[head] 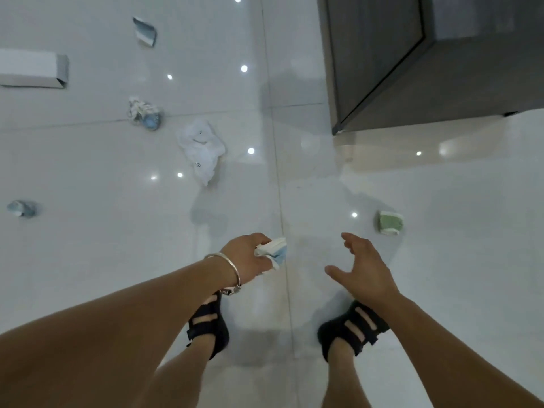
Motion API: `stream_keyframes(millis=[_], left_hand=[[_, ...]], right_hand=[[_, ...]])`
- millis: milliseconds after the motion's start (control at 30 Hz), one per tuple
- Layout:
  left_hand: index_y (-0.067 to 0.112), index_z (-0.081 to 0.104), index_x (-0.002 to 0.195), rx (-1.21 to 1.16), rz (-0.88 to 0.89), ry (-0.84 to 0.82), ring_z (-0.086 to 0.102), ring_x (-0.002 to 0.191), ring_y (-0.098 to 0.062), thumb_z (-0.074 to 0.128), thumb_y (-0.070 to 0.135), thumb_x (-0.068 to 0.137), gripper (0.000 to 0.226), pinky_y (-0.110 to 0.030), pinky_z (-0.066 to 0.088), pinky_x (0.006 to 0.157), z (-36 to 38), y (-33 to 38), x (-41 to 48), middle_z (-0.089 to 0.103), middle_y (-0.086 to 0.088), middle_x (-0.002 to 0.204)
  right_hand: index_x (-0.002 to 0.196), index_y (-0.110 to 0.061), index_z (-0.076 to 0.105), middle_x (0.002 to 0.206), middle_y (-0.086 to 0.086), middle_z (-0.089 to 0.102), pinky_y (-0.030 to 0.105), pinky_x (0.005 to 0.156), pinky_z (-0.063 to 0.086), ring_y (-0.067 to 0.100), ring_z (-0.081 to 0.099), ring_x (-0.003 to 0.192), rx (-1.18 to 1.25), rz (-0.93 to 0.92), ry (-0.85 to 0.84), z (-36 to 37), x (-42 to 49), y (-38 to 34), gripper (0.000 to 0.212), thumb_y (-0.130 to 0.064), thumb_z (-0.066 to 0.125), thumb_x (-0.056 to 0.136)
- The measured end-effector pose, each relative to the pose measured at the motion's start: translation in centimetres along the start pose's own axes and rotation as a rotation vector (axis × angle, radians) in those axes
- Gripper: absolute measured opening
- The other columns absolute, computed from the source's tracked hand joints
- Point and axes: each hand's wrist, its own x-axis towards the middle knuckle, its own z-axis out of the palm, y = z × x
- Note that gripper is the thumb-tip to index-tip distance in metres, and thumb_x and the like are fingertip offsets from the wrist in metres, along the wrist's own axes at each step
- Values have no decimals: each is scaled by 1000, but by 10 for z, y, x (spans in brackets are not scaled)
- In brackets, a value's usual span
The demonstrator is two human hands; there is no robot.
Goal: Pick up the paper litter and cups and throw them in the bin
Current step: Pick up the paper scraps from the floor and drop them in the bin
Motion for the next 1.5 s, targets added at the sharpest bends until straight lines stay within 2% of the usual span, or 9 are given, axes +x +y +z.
stream_keyframes(millis=[67,233,367,533,667,867,1067,1133,1500], left_hand=[[25,60,83,32,-55,31,63,73,-20,63,26,81,4,-26,48,64,8,0,11,62,3,75],[20,54,61,-75,-203,228,57,60,-20,65,26,76,20,-25,41,54,51,32,44,55,0,59],[21,51,68,-123,-220,204,65,67,-24,66,29,76,19,-28,46,57,98,82,72,63,-4,72],[19,50,84,-1,-115,180,51,59,-15,59,27,81,13,-21,37,47,146,128,134,54,-1,73],[19,51,99,106,-55,101,53,67,-20,53,25,83,17,-25,38,54,163,130,178,53,0,77],[21,48,87,140,-99,174,51,70,-23,56,24,81,10,-25,34,57,146,94,202,51,2,76],[19,50,86,106,-152,274,46,60,-12,57,24,83,9,-23,31,50,96,100,134,48,6,69],[19,49,84,85,-129,308,47,64,-16,57,24,84,10,-24,32,51,72,124,98,47,6,69],[15,55,104,10,19,527,53,71,-21,56,26,85,21,-26,39,61,-87,276,-150,58,-5,84]], right_hand=[[148,-24,31,146,3,39,41,102,40,22,41,131,-54,105,33,-12,19,33,82,-44,73,81],[148,-20,29,146,13,33,46,98,40,35,38,129,-168,215,52,-39,72,94,82,-46,70,81],[148,-21,29,146,10,29,45,99,40,34,35,128,-232,155,50,-61,104,137,81,-46,69,82],[148,-28,24,144,9,27,46,91,44,37,37,124,-283,205,42,-65,156,193,86,-51,70,79],[144,-31,21,141,9,25,47,85,46,40,40,119,-311,225,37,-39,195,217,88,-62,67,76],[136,-18,33,127,16,30,43,74,42,43,44,106,-307,244,92,-2,216,227,78,-49,73,76],[141,-28,32,134,8,30,39,83,43,37,46,113,-293,146,-26,-40,155,153,74,-53,64,79],[142,-30,30,136,6,29,38,84,43,34,47,114,-299,92,-51,-72,124,112,75,-55,62,79],[140,-33,36,136,2,36,38,88,44,29,49,115,-389,-253,114,-302,-57,-143,72,-57,62,78]])
